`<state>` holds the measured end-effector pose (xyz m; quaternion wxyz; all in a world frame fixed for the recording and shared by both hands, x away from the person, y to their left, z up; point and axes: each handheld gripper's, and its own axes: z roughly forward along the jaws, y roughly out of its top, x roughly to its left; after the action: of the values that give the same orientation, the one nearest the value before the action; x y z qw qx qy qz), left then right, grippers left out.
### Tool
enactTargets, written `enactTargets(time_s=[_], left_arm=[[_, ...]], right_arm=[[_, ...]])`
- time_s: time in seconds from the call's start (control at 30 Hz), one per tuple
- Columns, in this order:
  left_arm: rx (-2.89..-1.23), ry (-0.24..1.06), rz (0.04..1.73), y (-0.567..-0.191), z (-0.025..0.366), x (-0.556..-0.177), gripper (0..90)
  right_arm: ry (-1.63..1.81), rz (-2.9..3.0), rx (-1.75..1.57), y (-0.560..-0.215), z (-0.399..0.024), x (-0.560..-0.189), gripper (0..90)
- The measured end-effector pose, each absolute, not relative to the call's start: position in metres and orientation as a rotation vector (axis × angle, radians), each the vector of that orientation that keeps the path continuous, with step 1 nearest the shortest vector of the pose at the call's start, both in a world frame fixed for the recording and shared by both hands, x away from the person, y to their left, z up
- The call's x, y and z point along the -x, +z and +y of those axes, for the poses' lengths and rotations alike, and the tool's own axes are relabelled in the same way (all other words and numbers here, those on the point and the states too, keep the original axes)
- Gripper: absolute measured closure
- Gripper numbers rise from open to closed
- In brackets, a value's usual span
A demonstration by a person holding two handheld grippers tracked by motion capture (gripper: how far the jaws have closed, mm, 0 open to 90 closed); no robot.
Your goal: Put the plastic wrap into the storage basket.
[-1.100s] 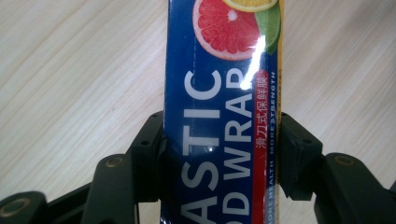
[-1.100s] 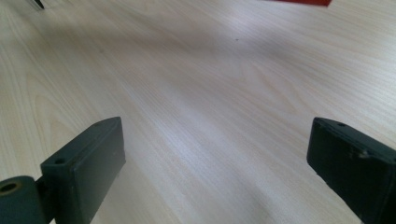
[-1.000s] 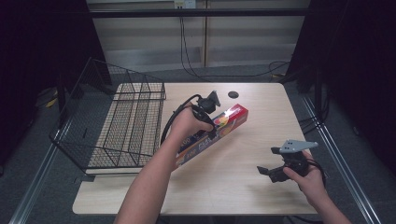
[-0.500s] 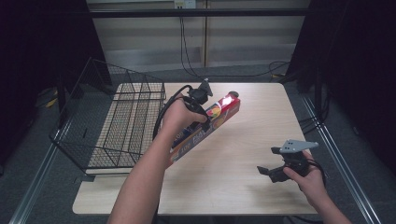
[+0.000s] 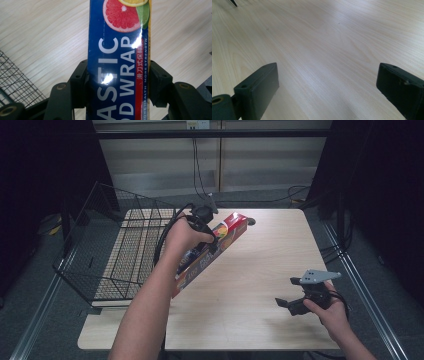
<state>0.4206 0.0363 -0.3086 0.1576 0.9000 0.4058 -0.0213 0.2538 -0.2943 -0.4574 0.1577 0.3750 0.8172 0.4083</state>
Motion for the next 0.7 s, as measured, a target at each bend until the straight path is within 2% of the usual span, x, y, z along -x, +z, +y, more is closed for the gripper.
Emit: enactTargets(time_s=[0.7], left_arm=[[-2.530, -0.037, 1.255, -0.278, 0.062, -0.422, 44.5]], right_arm=[[1.169, 2.344, -1.077, -0.457, -0.293, -0.254, 4.0]])
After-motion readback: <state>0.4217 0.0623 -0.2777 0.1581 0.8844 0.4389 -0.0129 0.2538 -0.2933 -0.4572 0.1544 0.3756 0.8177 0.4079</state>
